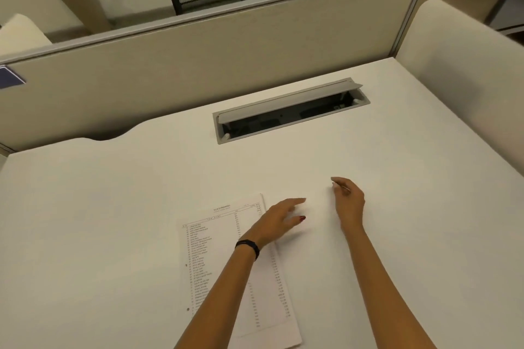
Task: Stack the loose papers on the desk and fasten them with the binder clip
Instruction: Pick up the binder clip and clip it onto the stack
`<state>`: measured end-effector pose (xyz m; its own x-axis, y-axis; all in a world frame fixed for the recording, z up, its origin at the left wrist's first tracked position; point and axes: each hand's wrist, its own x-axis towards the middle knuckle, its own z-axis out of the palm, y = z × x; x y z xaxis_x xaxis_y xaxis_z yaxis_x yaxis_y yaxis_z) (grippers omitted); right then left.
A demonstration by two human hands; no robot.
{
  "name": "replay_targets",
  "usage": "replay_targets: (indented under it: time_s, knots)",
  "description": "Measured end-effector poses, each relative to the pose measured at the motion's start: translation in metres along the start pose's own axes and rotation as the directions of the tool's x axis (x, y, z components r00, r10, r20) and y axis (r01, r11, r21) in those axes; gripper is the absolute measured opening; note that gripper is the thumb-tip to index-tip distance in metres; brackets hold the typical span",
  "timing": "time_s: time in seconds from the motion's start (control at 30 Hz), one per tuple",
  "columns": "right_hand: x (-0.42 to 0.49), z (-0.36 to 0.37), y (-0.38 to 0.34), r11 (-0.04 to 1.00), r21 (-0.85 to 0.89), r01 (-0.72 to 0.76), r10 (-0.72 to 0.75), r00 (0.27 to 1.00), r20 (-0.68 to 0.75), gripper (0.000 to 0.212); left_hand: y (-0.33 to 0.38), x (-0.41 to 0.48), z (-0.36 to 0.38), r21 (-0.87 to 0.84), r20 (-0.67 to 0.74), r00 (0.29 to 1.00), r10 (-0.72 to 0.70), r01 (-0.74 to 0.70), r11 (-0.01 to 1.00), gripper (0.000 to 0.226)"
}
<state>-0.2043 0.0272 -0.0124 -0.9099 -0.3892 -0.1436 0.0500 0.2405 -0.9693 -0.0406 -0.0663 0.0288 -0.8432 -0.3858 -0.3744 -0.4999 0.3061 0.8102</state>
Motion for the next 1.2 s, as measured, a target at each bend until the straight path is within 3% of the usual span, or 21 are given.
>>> replay_targets:
  time_s: [0.1,0.33,0.6,0.93,1.07,1.2]
  knots:
    - [-0.031,0.007,-0.018,0.958,0.223,-0.179,0.164,0.983,0.083,0.015,0.009,-0.017,0.004,-0.021,-0.134,0.988,0.081,-0.085,0.996,0.030]
    - [-0.092,0.019,-0.068,0.846,0.468,-0.255,0.144,0.955,0.261,0.018,0.029,-0.062,0.001,-0.118,-0.398,0.902,0.164,-0.227,0.967,0.019]
    - [-0.143,0.029,-0.110,0.835,0.499,-0.231,0.089,0.952,0.292,0.019,0.029,-0.105,-0.016,-0.116,-0.582,0.785,0.214,-0.341,0.933,0.015]
    - [-0.183,0.040,-0.131,0.875,0.464,-0.139,0.011,0.964,0.267,0.012,0.023,-0.146,-0.023,-0.138,-0.663,0.715,0.222,-0.408,0.902,0.021]
    - [-0.194,0.041,-0.133,0.880,0.458,-0.128,0.004,0.965,0.262,0.014,0.021,-0.155,-0.022,-0.042,-0.683,0.674,0.282,-0.421,0.906,0.022]
    - [-0.205,0.040,-0.135,0.869,0.476,-0.134,0.006,0.965,0.262,0.014,0.017,-0.161,-0.017,0.149,-0.713,0.588,0.382,-0.406,0.902,0.023]
